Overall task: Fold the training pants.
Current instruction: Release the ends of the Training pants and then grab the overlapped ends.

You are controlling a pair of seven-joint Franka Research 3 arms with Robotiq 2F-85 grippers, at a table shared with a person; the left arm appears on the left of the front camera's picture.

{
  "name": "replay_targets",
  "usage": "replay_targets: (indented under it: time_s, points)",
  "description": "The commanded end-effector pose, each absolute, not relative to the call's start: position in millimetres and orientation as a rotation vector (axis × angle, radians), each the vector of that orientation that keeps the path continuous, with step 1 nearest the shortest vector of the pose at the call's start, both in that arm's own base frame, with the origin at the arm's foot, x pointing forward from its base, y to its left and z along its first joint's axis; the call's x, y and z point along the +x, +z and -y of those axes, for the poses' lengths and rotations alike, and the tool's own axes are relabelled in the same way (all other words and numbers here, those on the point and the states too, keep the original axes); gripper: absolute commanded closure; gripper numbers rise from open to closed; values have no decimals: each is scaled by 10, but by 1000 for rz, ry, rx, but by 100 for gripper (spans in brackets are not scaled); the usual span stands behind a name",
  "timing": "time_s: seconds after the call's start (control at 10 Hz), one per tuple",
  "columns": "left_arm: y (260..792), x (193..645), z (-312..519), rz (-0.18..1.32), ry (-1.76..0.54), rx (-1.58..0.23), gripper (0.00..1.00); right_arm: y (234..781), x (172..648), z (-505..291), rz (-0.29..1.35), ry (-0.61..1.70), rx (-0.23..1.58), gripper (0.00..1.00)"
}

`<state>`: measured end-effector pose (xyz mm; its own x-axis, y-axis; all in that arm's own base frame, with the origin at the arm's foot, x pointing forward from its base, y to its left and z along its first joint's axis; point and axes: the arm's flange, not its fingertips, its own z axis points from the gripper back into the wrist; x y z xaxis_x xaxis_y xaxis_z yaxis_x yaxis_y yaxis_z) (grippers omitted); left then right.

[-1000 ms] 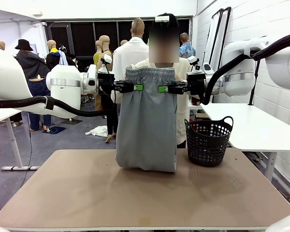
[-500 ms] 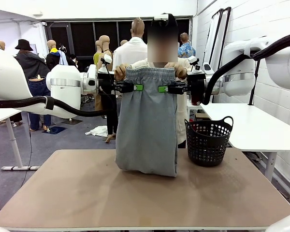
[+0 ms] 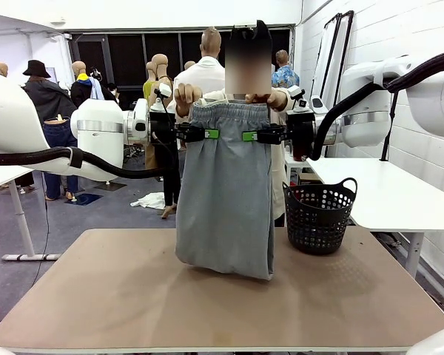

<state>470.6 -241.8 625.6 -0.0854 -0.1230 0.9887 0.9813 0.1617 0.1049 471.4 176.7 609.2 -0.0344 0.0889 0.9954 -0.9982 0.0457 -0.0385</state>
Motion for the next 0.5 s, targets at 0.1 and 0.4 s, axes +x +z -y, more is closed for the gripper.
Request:
replay_targets:
  time_s: [0.1, 0.4]
  points:
    - [6286, 4694, 2420, 1291, -1211, -951, 100, 6097, 4705, -1766, 1193, 1246, 1109, 100]
    - [6286, 4694, 2420, 1291, -1211, -951, 100, 6097, 4705, -1766, 1193, 1246, 1109, 100]
